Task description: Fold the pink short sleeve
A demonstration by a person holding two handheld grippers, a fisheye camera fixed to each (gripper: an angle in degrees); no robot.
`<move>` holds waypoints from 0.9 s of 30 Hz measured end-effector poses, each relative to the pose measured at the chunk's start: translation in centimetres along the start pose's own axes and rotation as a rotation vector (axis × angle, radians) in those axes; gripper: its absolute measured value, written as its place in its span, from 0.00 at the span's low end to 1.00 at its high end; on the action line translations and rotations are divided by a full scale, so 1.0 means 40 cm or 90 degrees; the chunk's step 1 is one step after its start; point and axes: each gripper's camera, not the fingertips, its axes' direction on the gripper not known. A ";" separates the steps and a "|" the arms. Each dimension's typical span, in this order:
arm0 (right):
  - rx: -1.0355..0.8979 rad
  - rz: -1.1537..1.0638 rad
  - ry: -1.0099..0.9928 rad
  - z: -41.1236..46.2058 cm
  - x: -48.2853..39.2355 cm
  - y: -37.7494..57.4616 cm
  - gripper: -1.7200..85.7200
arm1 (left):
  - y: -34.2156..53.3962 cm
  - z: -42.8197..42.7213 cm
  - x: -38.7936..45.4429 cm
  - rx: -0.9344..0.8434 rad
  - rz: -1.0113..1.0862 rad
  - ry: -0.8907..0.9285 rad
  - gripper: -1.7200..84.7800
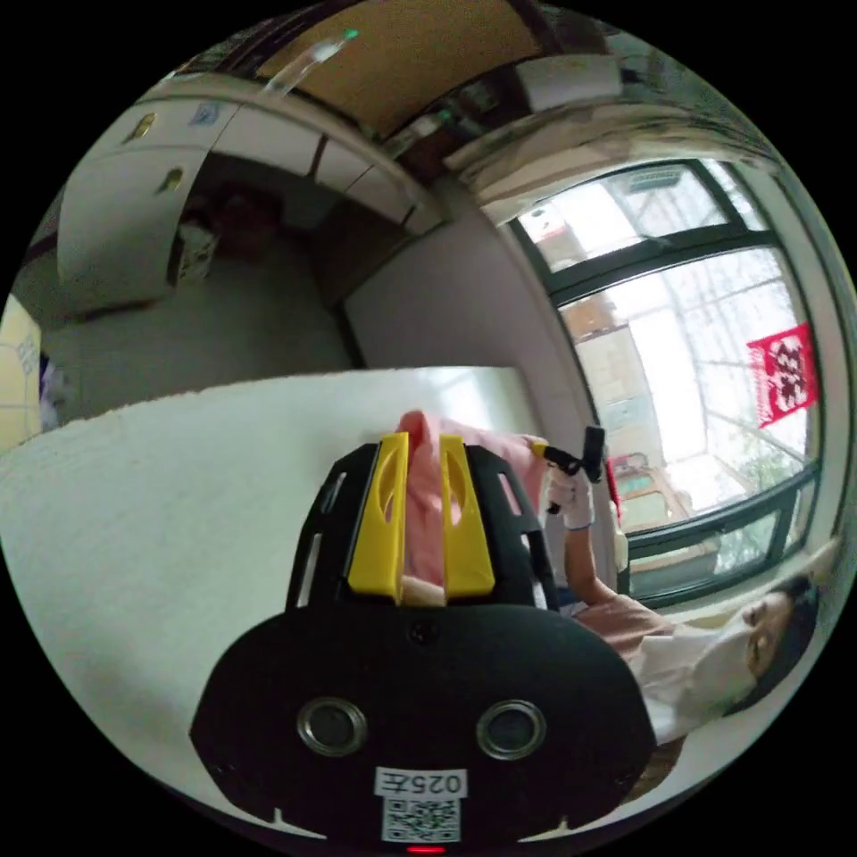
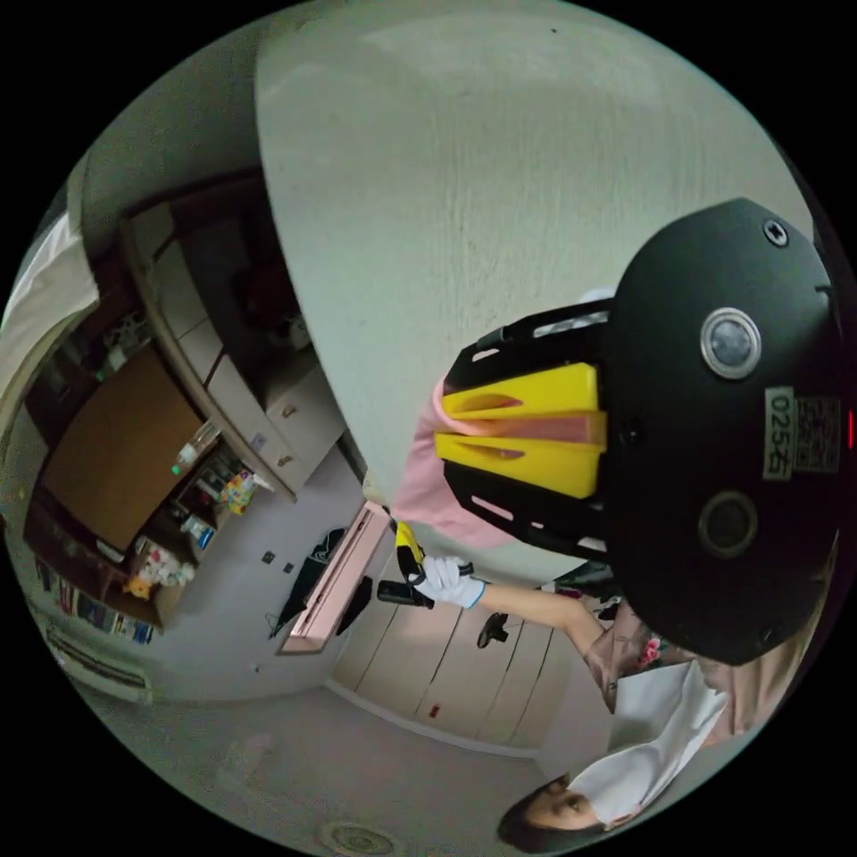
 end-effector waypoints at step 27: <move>-0.345 -0.336 -0.068 0.318 -0.365 -0.362 0.11 | 0.634 0.090 0.132 -0.006 0.245 -0.113 0.10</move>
